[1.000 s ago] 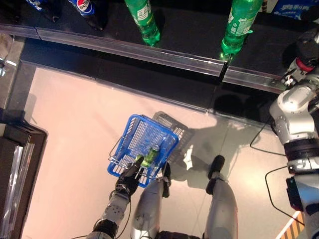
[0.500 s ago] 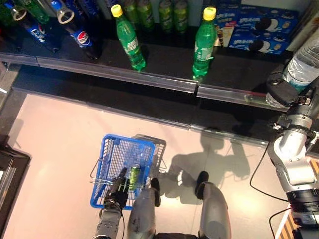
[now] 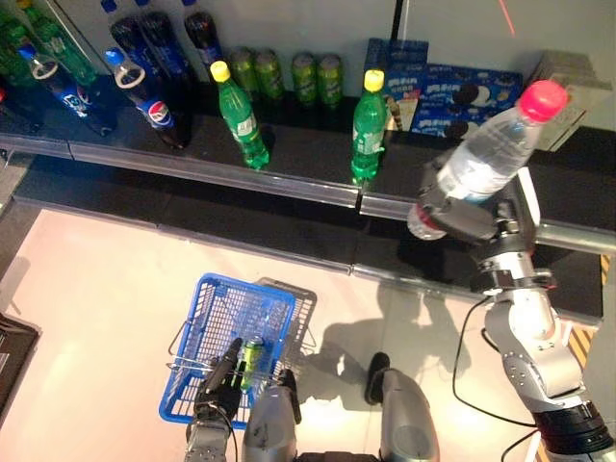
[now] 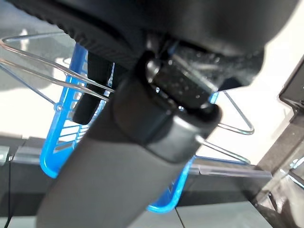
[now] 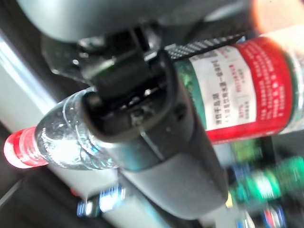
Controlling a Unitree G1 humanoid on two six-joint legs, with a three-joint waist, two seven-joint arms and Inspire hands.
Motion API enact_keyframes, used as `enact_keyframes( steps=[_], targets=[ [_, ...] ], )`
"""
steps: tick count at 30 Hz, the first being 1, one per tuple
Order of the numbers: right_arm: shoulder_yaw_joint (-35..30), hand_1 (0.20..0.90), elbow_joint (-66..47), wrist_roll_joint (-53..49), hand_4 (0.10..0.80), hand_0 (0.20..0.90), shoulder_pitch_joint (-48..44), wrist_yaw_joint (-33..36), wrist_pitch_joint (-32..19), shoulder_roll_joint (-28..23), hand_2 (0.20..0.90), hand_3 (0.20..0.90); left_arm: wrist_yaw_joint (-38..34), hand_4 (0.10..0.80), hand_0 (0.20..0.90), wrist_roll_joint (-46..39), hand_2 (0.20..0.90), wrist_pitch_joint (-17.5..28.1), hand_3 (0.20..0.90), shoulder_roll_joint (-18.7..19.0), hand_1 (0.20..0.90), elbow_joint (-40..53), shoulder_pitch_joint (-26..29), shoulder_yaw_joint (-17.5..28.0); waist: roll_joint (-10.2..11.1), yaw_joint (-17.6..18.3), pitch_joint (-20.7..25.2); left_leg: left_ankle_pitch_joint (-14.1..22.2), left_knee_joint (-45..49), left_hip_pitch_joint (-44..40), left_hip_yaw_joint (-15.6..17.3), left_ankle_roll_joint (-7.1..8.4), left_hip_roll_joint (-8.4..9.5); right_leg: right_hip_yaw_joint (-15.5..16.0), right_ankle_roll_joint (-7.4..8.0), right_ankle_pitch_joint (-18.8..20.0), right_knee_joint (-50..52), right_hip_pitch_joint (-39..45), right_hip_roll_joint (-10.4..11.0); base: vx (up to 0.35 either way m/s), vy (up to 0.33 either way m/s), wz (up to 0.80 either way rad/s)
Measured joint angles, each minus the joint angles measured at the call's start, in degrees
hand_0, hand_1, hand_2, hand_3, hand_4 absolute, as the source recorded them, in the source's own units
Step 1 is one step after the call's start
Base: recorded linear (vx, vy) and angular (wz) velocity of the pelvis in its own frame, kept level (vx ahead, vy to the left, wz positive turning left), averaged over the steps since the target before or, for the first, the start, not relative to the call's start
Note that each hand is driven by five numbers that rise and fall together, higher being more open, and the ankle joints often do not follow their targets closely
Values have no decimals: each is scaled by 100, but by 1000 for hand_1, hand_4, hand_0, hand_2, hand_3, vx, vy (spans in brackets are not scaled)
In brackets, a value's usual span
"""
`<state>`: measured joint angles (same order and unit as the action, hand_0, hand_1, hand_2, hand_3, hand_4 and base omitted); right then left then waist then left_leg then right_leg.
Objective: Pick up the drink and place into the basket.
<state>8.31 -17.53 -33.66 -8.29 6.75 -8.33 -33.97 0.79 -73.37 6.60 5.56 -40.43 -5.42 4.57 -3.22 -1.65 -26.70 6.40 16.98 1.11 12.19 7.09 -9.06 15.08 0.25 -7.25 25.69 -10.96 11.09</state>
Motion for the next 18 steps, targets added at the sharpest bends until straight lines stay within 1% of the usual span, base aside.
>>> enact_keyframes(
  steps=[2, 3, 4, 7, 9, 10, 13, 14, 16, 17, 18],
  targets=[
    [224, 300, -181, -238, 100, 300, -5, -138, 77, 4, 300, 200, 4, 100, 300, -2, 300, 59, 200, 15, 300, 206, -85, -175, 0, -100, 101, -5, -3, -16, -21, 1, 10, 17, 31, -4, 2, 21, 7, 25, 54, 10],
    [444, 300, -244, -304, 100, 300, -85, -213, 145, 8, 300, 200, 8, 100, 300, -3, 300, 111, 200, 26, 300, 425, -122, -319, 0, -189, 123, -8, 3, -17, -50, -2, 19, 44, 29, -9, 0, 65, 17, 9, 57, 14],
    [534, 300, -267, -302, 100, 300, -117, -215, 184, 7, 300, 200, 10, 100, 300, -4, 300, 127, 200, 39, 300, 499, -156, -381, -2, -217, 135, -14, 2, -16, -75, -5, 27, 43, 33, -15, 0, 75, 20, 7, 57, 22],
    [1069, 300, -280, -303, 100, 300, -314, -244, 436, 36, 300, 200, 23, 100, 300, -7, 300, 140, 200, 114, 300, 905, -196, -635, -5, -381, 144, -51, -9, 20, -192, -35, 92, 99, 47, -46, 10, 124, 83, 4, 60, 21],
    [1241, 300, -281, -302, 100, 300, -328, -247, 540, 75, 300, 200, 24, 100, 300, -5, 300, 141, 200, 149, 300, 1049, -247, -704, -6, -453, 144, -58, -19, 18, -212, -45, 113, 127, 43, -54, 9, 151, 109, -9, 53, 18],
    [1409, 300, -281, -303, 100, 300, -340, -239, 660, 90, 300, 200, 19, 100, 300, -6, 300, 138, 200, 228, 300, 1231, -310, -807, -5, -510, 145, -67, -48, 57, -276, -60, 144, 186, 61, -61, 11, 183, 151, -26, 32, 22],
    [1749, 300, -280, -303, 100, 300, -365, -117, 873, 139, 300, 200, 16, 100, 300, -4, 300, 132, 200, 309, 300, 1822, -492, -991, -13, -639, 145, -128, -101, 139, -404, -99, 210, 230, 85, -68, 3, 174, 202, -34, 33, 36],
    [1802, 300, -279, -303, 100, 300, -369, -110, 912, 156, 300, 200, 18, 100, 300, -4, 300, 132, 200, 317, 300, 1893, -513, -1009, -15, -650, 146, -143, -101, 164, -419, -104, 218, 233, 84, -69, 3, 176, 208, -41, -1, 38],
    [2032, 300, -279, -296, 100, 300, -401, 92, 941, 225, 300, 200, 4, 100, 300, -6, 300, 114, 200, 389, 300, 2254, -606, -1134, -32, -767, 142, -191, -92, 245, -512, -106, 242, 324, 86, -64, -9, 174, 212, -37, -19, 30],
    [2155, 300, -262, -293, 100, 300, -439, 221, 979, 238, 300, 200, 6, 100, 300, -4, 300, 112, 200, 466, 300, 2511, -656, -1276, -37, -835, 138, -224, -108, 265, -580, -93, 256, 358, 93, -61, -41, 180, 223, -17, -10, 22],
    [2215, 300, -258, -287, 100, 300, -476, 262, 983, 254, 300, 200, 9, 100, 300, 9, 300, 110, 200, 470, 300, 2602, -666, -1293, -54, -895, 130, -229, -106, 283, -609, -94, 258, 360, 104, -55, -44, 184, 217, -20, -20, 24]
  ],
)
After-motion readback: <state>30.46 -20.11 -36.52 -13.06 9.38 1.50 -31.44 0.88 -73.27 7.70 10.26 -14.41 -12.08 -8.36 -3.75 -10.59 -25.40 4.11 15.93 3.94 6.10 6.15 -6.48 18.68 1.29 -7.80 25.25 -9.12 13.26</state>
